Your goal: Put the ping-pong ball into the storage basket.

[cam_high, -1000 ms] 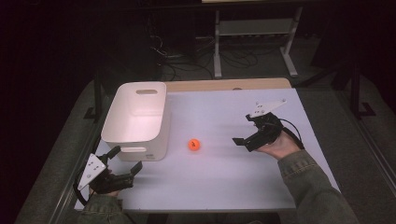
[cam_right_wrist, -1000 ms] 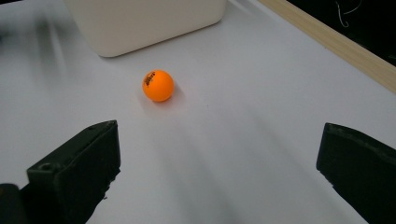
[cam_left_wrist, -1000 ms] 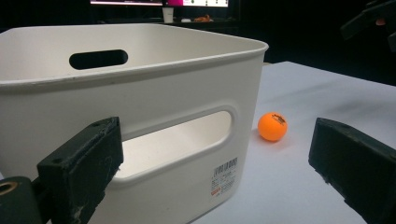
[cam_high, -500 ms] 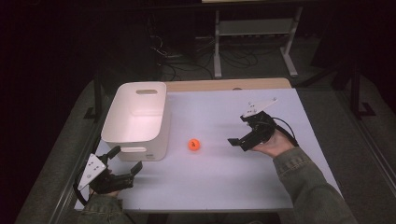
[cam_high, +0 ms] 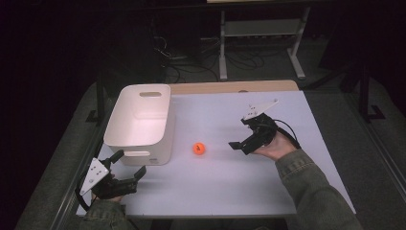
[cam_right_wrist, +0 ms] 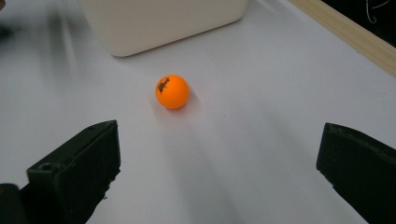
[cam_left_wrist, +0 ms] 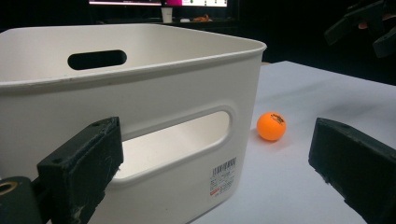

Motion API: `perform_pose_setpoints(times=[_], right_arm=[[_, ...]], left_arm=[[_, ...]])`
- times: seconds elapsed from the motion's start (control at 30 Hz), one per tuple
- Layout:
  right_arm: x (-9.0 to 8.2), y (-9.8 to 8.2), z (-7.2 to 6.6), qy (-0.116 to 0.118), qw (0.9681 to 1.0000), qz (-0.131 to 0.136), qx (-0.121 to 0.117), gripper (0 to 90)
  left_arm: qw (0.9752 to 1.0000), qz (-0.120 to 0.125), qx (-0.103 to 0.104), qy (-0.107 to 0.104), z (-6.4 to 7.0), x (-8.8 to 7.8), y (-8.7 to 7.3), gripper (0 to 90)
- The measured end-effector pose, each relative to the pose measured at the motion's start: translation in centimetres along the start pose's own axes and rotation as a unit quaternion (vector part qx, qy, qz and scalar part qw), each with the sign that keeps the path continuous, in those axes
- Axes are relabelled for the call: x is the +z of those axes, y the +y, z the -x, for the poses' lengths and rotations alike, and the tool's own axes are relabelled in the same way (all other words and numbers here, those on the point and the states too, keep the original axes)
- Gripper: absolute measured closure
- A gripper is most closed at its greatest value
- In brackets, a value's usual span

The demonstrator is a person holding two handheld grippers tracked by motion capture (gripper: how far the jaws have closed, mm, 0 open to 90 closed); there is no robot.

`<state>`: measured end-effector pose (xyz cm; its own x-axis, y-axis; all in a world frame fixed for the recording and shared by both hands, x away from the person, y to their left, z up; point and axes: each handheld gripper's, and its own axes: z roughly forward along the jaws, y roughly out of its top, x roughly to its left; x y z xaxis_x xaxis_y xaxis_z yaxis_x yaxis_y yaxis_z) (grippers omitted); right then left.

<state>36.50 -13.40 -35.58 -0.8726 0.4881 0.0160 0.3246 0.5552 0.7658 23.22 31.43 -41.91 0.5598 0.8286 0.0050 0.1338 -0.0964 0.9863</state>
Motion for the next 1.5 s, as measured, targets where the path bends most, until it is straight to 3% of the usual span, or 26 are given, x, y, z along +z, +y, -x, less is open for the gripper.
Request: perform_pose_setpoints(times=[1.13,1.5], right_arm=[[2.4,1.9,-0.2,0.018,0.9994,-0.025,-0.017,0.0],[3.2,3.0,-0.5,0.027,0.9986,-0.031,-0.032,0.0]], left_arm=[[1.0000,0.001,0.000,-0.003,0.0,0.0,0.0,2.5],[1.0000,0.002,0.000,-0.004,0.0,0.0,0.0,2.5]])
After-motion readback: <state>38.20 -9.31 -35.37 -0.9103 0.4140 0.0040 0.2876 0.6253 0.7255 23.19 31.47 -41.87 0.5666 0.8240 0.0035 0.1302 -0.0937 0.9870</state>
